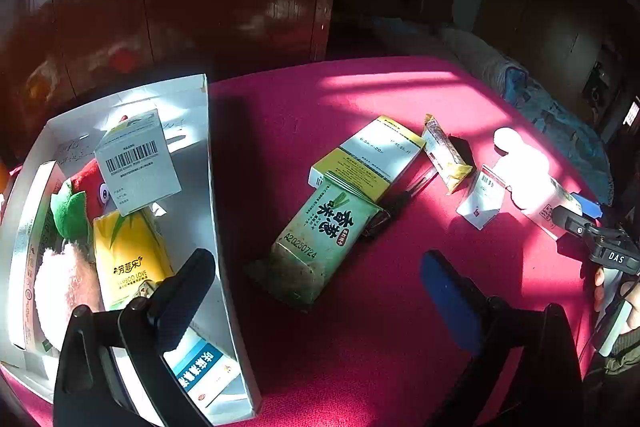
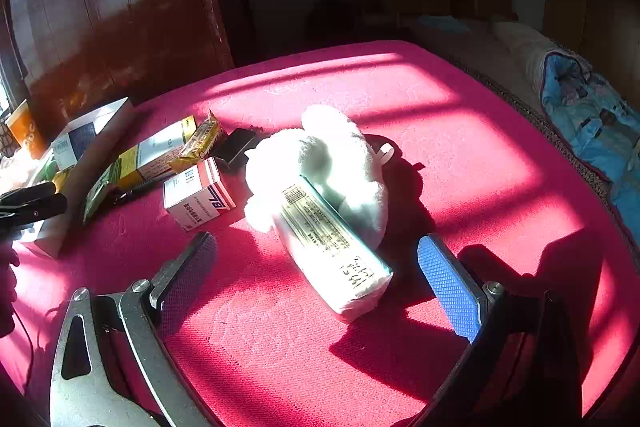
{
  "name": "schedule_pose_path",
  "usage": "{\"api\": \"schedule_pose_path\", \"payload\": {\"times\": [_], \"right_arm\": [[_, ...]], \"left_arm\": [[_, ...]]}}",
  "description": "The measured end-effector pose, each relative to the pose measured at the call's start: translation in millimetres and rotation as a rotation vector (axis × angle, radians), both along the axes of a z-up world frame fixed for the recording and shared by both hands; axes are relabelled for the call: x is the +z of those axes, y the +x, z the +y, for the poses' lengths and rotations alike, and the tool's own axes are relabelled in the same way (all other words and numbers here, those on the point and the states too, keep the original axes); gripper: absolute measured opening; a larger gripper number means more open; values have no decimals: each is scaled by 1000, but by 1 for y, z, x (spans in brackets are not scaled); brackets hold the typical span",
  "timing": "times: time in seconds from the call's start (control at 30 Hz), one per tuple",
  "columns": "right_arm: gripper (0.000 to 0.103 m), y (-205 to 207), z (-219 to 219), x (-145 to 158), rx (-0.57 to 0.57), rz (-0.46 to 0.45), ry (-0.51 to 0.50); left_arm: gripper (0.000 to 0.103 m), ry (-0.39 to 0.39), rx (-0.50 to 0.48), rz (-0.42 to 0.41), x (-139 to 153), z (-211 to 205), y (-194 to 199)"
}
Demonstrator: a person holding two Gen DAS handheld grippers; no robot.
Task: Organize objects
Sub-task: 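Grasp green snack packet with left tool while right tool grasps long white box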
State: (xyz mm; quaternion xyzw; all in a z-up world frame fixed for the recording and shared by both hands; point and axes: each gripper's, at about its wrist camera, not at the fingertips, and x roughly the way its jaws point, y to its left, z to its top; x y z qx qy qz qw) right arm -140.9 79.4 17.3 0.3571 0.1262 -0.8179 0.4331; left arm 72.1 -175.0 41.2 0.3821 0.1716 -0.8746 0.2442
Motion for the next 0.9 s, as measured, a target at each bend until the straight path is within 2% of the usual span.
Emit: {"api": "schedule_pose_path", "payload": {"times": [0.1,0.17,0.23,0.3,0.33,0.4,0.47,0.53,0.6,0.7,0.73,0.8,0.9], "right_arm": [[101,-8,-1,-10,-12,-41,2],[92,-12,3,-10,-5,-72,-27],[73,-16,6,-11,-9,-94,-39],[65,-18,6,-14,-9,-117,-34],[65,-18,5,-14,-7,-123,-31],[59,-16,4,-15,3,-118,-24],[58,-13,0,-16,15,-114,-9],[58,-13,-2,-17,18,-119,3],[58,-14,-1,-18,20,-125,-3],[58,-14,0,-18,21,-133,-10],[58,-14,-1,-18,21,-133,-9],[58,-14,0,-18,22,-135,-11],[58,-12,-1,-19,22,-136,-11]], "left_arm": [[103,-37,-26,-40,-1,0,-14],[103,-26,-49,-58,-2,0,-24],[103,-38,-78,-85,-5,3,-36],[103,-76,-98,-128,-11,5,-47],[103,-90,-103,-146,-14,5,-51],[103,-87,-112,-168,-22,3,-56],[103,-63,-107,-195,-33,-2,-59],[103,-101,-124,-213,-38,2,-59],[103,-74,-129,-202,-37,4,-58],[102,-1,-193,-183,-35,18,-56],[100,-12,-207,-174,-33,24,-52],[80,11,-231,-156,-32,31,-47],[77,5,-188,-155,-33,24,-45]]}}
